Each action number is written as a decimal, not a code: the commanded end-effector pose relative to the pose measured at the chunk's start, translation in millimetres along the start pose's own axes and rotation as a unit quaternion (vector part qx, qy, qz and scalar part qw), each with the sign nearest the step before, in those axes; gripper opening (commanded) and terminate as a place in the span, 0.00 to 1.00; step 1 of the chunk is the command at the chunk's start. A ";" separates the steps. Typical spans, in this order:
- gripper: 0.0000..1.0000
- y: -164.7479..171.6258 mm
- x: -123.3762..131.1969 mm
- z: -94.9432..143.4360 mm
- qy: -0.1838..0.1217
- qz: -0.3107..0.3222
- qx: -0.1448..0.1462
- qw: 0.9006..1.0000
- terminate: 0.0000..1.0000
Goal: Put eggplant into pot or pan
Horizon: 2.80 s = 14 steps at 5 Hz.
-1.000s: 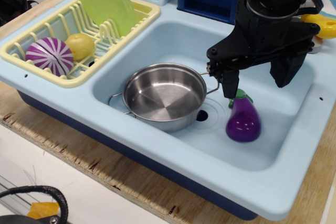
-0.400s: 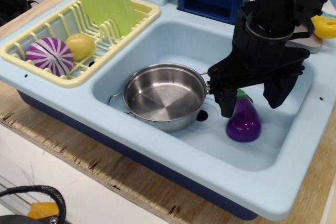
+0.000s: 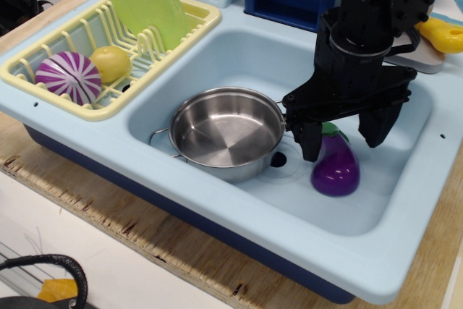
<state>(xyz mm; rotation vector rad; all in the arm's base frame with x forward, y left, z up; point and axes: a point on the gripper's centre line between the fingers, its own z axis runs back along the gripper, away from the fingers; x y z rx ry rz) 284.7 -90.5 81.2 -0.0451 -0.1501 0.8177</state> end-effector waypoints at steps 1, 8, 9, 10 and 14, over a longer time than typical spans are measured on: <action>1.00 5.1 6.3 -14.1 0.010 0.012 -0.015 1.000 0.00; 0.00 7.7 30.4 58.4 -0.068 -0.010 -0.008 0.998 0.00; 0.00 28.1 38.5 56.1 -0.082 0.013 -0.004 0.997 0.00; 0.00 43.4 53.4 61.6 -0.093 0.029 0.002 0.995 0.00; 1.00 64.7 66.6 66.3 -0.109 0.051 -0.004 0.993 1.00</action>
